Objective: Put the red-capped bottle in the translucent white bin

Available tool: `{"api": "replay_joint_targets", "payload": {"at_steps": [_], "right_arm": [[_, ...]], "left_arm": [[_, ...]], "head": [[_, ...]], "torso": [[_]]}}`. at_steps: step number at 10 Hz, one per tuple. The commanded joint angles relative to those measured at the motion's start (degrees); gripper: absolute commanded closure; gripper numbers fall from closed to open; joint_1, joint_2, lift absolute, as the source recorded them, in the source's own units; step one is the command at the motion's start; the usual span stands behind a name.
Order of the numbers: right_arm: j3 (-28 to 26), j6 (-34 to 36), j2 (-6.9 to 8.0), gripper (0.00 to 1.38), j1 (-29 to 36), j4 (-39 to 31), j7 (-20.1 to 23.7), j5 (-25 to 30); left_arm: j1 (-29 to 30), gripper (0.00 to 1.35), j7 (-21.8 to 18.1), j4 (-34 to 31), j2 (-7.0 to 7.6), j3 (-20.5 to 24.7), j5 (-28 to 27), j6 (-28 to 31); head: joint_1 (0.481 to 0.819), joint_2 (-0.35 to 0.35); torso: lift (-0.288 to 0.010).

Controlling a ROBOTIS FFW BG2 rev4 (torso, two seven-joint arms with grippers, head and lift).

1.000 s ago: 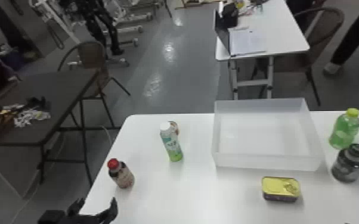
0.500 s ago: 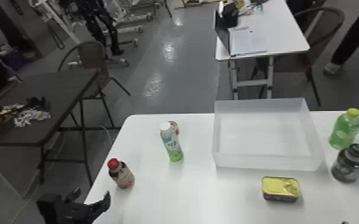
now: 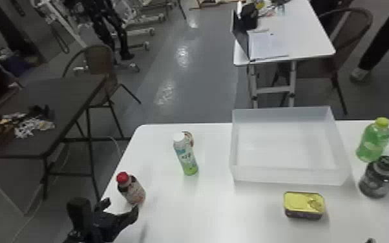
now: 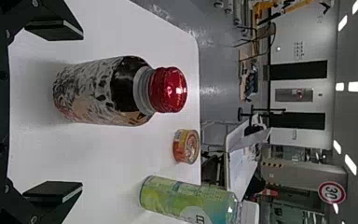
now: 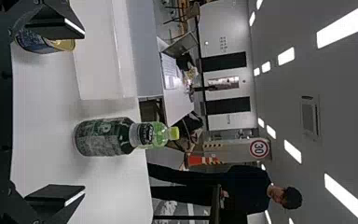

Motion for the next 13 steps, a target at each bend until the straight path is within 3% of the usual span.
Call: {"api": "replay_joint_targets", "payload": {"at_steps": [1, 2, 3, 5, 8, 11, 12, 13], "right_arm": [[0.0, 0.04, 0.09, 0.13, -0.05, 0.02, 0.05, -0.09], [0.0, 0.13, 0.44, 0.13, -0.05, 0.19, 0.13, -0.01], [0.0, 0.13, 0.53, 0.13, -0.14, 0.19, 0.31, -0.01], [0.0, 0.57, 0.35, 0.13, -0.75, 0.28, 1.19, -0.01], [0.0, 0.92, 0.44, 0.13, -0.75, 0.28, 1.37, -0.18], [0.0, 1.1, 0.53, 0.13, -0.84, 0.28, 1.72, -0.36], [0.0, 1.19, 0.53, 0.12, -0.93, 0.37, 1.8, -0.45], [0.0, 1.19, 0.61, 0.13, -0.84, 0.37, 1.8, -0.53]], "left_arm": [[-0.8, 0.16, 0.36, 0.17, -1.7, 2.59, -1.02, -1.07], [-2.2, 0.16, 0.27, 0.34, -2.23, 4.44, -3.49, -0.9], [-3.87, 0.16, 0.09, 2.19, -0.82, 4.17, -4.98, -1.16], [-6.77, 0.16, 0.0, 6.5, 3.75, 1.18, -4.89, -0.72], [-9.41, 0.16, -0.96, 12.12, 7.26, -2.16, -4.8, 0.25], [-13.01, 0.22, -1.14, 17.39, 9.28, -4.71, -6.91, -0.55], [-13.01, 0.35, -1.23, 17.39, 9.37, -4.71, -6.91, -0.46], [-12.75, 0.64, -1.49, 17.39, 9.37, -4.71, -7.0, -0.55]], "head": [[0.695, 0.35], [0.695, 0.35], [0.695, 0.35], [0.695, 0.35], [0.695, 0.35], [0.695, 0.35], [0.695, 0.35], [0.695, 0.35]], "torso": [[-0.018], [-0.018], [-0.018], [-0.018], [-0.018], [-0.018], [-0.018], [-0.018]]}}
